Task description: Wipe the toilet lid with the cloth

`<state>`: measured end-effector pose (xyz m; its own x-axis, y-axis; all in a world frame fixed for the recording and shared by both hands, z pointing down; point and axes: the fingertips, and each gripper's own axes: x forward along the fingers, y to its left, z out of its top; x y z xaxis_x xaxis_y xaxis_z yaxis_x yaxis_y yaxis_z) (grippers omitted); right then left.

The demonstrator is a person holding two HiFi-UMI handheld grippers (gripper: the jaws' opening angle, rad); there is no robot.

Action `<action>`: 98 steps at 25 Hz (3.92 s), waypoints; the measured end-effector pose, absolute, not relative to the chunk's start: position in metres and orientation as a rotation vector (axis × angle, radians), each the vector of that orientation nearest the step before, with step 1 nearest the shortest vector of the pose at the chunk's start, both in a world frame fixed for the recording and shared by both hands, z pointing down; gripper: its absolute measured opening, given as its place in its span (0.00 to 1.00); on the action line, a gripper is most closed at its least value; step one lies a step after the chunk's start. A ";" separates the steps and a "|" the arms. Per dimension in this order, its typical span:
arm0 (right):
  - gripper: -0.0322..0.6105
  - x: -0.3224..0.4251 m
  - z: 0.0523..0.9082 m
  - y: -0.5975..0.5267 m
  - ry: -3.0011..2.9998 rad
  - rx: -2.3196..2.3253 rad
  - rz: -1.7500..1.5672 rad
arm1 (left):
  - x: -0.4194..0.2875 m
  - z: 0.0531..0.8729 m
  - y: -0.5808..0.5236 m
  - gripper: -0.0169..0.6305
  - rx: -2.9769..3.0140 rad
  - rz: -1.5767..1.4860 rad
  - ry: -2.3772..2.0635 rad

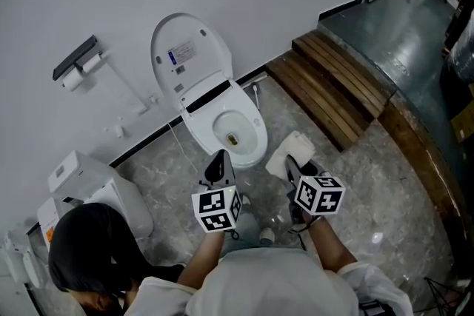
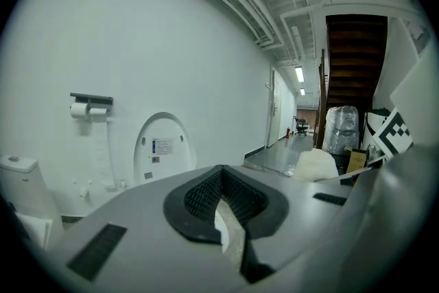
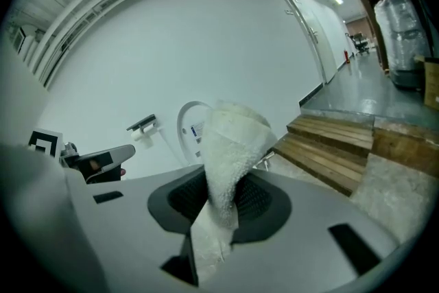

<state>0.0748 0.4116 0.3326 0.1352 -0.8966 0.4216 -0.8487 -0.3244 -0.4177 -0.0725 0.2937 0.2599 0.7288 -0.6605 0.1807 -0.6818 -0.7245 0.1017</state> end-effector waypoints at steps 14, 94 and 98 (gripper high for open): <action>0.19 0.103 0.329 0.287 1.938 -2.237 -0.965 | -0.021 0.247 0.186 0.05 2.738 0.085 -1.141; 0.19 0.027 0.327 -0.290 2.749 -1.775 -0.262 | -0.103 0.292 -0.191 0.05 2.232 -0.002 -1.889; 0.19 -0.041 0.355 -0.285 2.864 -1.651 -0.330 | -0.126 0.300 -0.185 0.05 2.203 0.013 -1.908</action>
